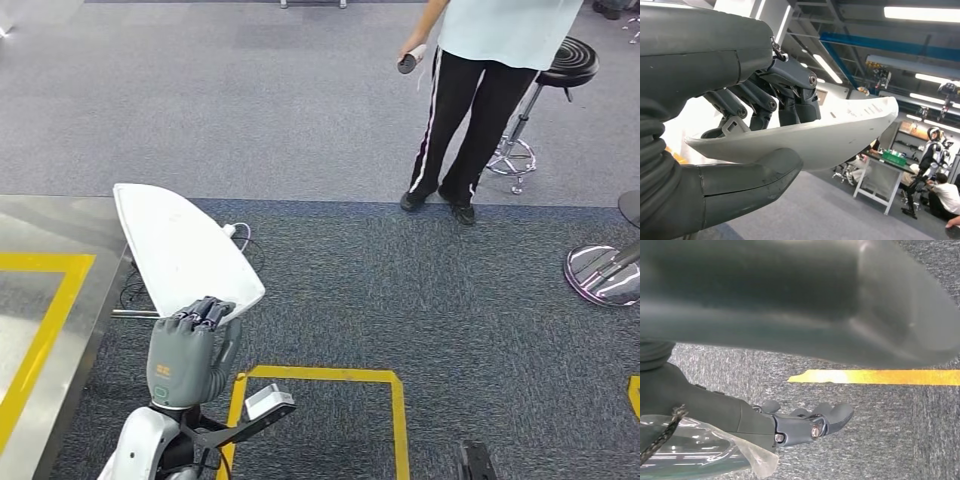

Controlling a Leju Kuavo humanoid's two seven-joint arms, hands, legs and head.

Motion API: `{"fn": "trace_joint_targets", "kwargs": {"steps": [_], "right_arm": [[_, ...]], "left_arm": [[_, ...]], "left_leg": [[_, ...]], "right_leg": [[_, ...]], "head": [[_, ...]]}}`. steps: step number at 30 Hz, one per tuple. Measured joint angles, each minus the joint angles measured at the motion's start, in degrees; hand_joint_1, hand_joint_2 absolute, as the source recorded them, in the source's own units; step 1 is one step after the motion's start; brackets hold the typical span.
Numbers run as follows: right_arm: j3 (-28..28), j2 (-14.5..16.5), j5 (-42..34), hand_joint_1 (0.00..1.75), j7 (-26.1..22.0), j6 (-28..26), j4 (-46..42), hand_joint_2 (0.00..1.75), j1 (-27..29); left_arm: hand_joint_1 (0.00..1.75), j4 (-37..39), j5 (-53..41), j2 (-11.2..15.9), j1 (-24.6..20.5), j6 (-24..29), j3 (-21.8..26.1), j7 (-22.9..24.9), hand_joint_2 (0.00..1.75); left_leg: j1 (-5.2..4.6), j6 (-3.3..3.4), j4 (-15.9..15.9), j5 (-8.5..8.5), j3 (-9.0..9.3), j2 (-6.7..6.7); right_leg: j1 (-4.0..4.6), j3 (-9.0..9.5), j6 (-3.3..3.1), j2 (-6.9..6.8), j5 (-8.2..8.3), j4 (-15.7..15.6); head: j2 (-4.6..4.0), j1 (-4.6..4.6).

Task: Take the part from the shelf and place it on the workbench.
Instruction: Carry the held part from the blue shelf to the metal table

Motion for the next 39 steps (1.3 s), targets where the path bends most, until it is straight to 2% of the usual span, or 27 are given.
{"fn": "trace_joint_targets", "kwargs": {"steps": [39], "right_arm": [[-1.4,0.0,1.2,0.00,-0.2,0.0,0.0,0.00,0.0]], "left_arm": [[1.75,0.1,0.0,0.0,0.9,0.1,0.5,0.2,1.75]], "left_leg": [[0.15,-0.01,0.0,0.01,0.03,0.00]], "right_leg": [[0.10,0.01,0.02,0.00,-0.05,0.0]], "head": [[0.00,-0.01]]}}
